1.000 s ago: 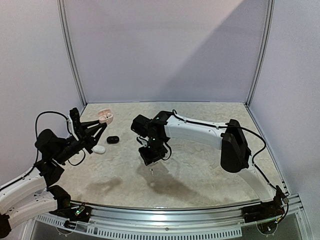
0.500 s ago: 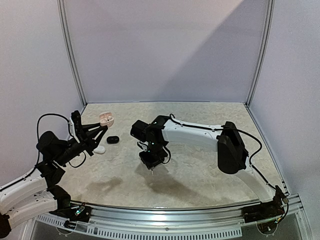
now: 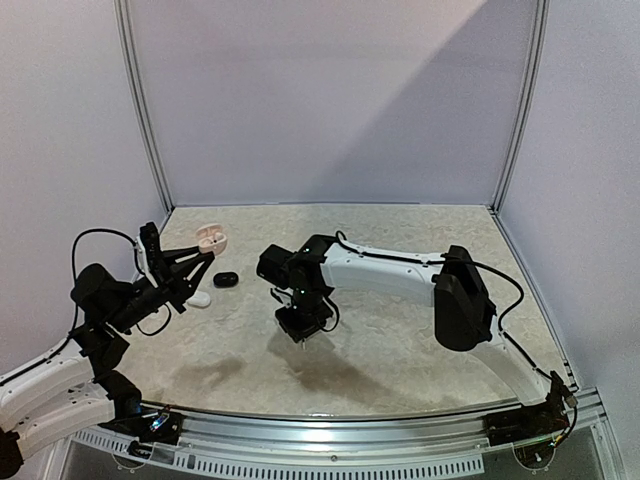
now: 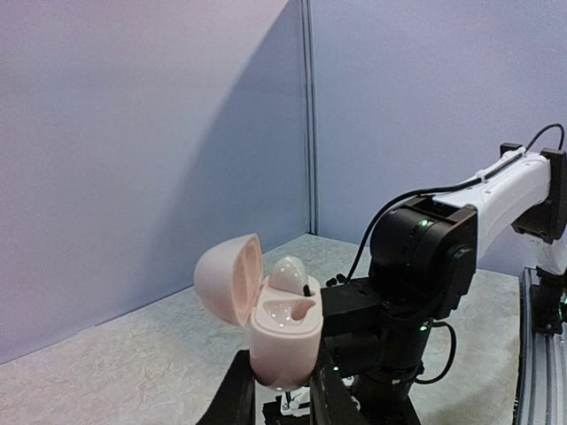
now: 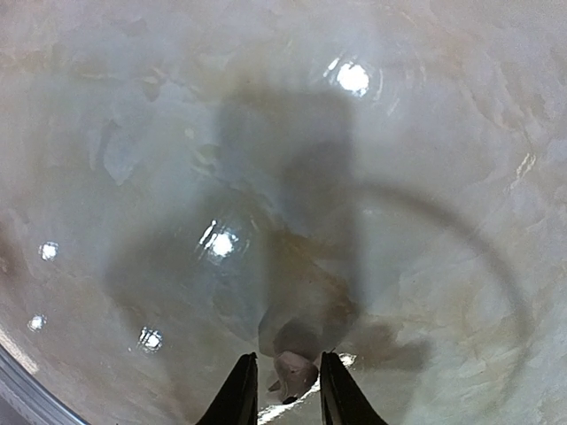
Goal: Insert the wireless bluetooth earbuds into the charging case
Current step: Pick up the left earbud from the center of the board.
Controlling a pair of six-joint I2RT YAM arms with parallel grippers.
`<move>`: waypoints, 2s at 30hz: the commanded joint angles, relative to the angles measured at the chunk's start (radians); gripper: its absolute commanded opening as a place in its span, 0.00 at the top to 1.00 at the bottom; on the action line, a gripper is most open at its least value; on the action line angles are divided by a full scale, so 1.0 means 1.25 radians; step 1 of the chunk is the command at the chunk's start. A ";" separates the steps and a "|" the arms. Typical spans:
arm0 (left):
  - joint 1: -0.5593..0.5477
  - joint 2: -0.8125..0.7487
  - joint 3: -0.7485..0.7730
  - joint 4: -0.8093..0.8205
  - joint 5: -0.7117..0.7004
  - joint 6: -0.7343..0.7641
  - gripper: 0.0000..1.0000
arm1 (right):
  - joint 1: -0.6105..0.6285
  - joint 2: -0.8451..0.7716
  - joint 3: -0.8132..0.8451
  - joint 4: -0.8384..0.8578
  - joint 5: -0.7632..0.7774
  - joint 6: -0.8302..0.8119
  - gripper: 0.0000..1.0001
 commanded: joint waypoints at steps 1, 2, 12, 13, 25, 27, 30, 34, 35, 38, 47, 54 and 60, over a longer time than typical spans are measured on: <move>0.006 -0.007 -0.011 0.010 0.005 0.010 1.00 | 0.004 0.030 0.014 -0.018 0.018 0.000 0.75; 0.005 -0.008 -0.011 0.009 0.004 0.010 1.00 | 0.004 0.030 0.013 -0.018 0.020 0.001 0.75; 0.006 -0.014 -0.013 0.011 0.007 0.010 1.00 | 0.006 0.041 0.012 -0.034 0.036 0.004 0.74; 0.006 -0.014 -0.014 0.011 0.007 0.011 1.00 | 0.007 0.042 0.012 -0.037 0.036 0.003 0.74; 0.006 -0.015 -0.012 0.007 0.009 0.013 1.00 | 0.007 0.041 0.011 -0.040 0.067 -0.016 0.81; 0.005 -0.014 -0.012 0.008 0.009 0.013 1.00 | 0.007 0.037 0.005 -0.030 0.064 -0.045 0.82; 0.005 -0.012 -0.013 0.009 0.010 0.013 1.00 | 0.023 0.016 -0.049 0.037 0.036 -0.127 0.84; 0.006 -0.014 -0.012 0.007 0.008 0.016 1.00 | 0.061 -0.021 -0.120 0.088 -0.004 -0.352 0.84; 0.006 -0.014 -0.012 0.007 0.009 0.016 1.00 | 0.065 -0.023 -0.128 0.083 -0.016 -0.388 0.84; 0.007 -0.016 -0.012 0.006 0.011 0.019 1.00 | 0.066 -0.026 -0.152 0.053 -0.027 -0.477 0.81; 0.007 -0.015 -0.012 0.006 0.016 0.019 1.00 | 0.066 -0.035 -0.148 0.015 -0.034 -0.523 0.59; 0.007 -0.016 -0.013 0.004 0.019 0.018 1.00 | 0.045 -0.027 -0.080 0.023 -0.035 -0.380 0.56; 0.007 -0.019 -0.012 0.004 0.022 0.018 1.00 | 0.007 -0.018 -0.067 0.010 -0.052 -0.175 0.56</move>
